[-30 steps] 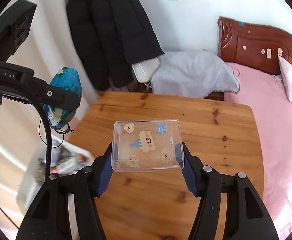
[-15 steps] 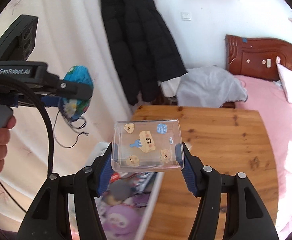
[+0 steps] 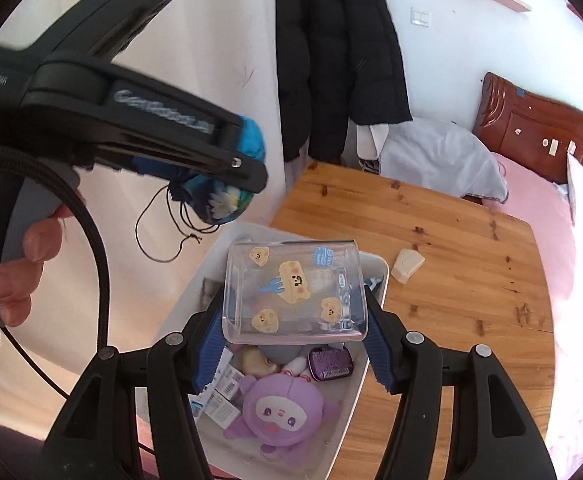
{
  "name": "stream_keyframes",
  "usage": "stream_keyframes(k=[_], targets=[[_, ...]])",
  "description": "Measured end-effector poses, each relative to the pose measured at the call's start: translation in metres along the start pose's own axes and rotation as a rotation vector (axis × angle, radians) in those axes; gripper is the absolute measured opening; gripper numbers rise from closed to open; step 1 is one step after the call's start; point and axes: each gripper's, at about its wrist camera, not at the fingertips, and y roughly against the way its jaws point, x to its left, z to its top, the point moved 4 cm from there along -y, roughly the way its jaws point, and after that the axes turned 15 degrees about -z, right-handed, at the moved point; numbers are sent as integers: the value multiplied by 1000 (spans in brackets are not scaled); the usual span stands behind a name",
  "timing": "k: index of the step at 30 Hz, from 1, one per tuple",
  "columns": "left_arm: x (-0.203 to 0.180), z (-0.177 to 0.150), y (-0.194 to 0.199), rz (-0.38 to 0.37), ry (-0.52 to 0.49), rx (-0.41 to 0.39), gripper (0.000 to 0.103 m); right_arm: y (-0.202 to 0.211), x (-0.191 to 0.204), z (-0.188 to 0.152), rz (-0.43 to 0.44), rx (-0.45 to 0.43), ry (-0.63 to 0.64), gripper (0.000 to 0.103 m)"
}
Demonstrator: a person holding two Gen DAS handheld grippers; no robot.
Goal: Organize objects
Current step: 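Carry the blue pouch and clear box over the white tray and release both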
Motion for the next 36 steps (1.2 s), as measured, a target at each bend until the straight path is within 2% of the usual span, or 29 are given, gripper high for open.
stream_keyframes(k=[11, 15, 18, 23, 36], targets=[[6, -12, -32, 18, -116, 93, 70, -19, 27, -20, -45, 80, 81, 65], [8, -15, -36, 21, -129, 106, 72, -22, 30, -21, -51, 82, 96, 65], [10, -15, -39, 31, -119, 116, 75, -26, 35, -23, -64, 85, 118, 71], [17, -17, -40, 19, -85, 142, 80, -28, 35, -26, -78, 90, 119, 71], [6, -5, -17, 48, -158, 63, 81, -18, 21, -25, -56, 45, 103, 71]])
